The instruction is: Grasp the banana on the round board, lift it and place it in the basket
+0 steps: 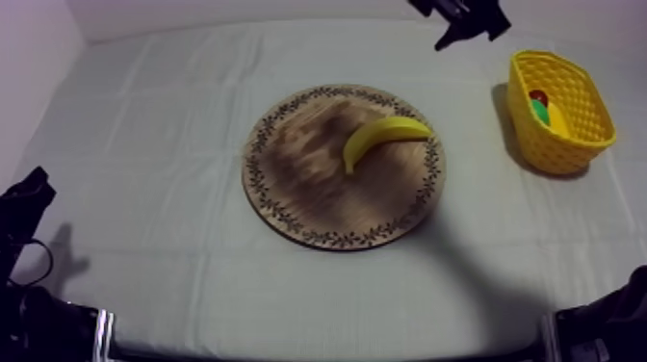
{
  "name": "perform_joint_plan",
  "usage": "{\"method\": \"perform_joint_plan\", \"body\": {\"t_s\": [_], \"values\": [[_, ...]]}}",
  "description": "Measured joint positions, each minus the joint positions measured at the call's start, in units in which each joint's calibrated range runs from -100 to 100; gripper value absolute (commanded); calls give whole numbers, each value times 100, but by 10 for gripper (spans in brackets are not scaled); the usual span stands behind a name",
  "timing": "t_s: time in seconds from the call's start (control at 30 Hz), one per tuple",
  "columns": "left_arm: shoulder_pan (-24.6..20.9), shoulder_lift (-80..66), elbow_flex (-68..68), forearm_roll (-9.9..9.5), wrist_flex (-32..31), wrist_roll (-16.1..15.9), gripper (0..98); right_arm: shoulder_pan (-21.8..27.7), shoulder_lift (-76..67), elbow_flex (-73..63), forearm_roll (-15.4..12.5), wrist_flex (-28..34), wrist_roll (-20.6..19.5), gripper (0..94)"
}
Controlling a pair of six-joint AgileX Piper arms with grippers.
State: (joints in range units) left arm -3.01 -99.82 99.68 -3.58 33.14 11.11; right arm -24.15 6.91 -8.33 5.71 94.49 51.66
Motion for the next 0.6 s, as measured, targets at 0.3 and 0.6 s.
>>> {"method": "perform_joint_plan", "body": {"t_s": [0.3, 0.6], "values": [[0, 0, 0, 0, 0, 0, 1, -161, 407, 786, 12, -667, -263, 759], [0, 0, 0, 0, 0, 0, 1, -179, 1106, 1264, 80, -1324, -503, 760]]}}
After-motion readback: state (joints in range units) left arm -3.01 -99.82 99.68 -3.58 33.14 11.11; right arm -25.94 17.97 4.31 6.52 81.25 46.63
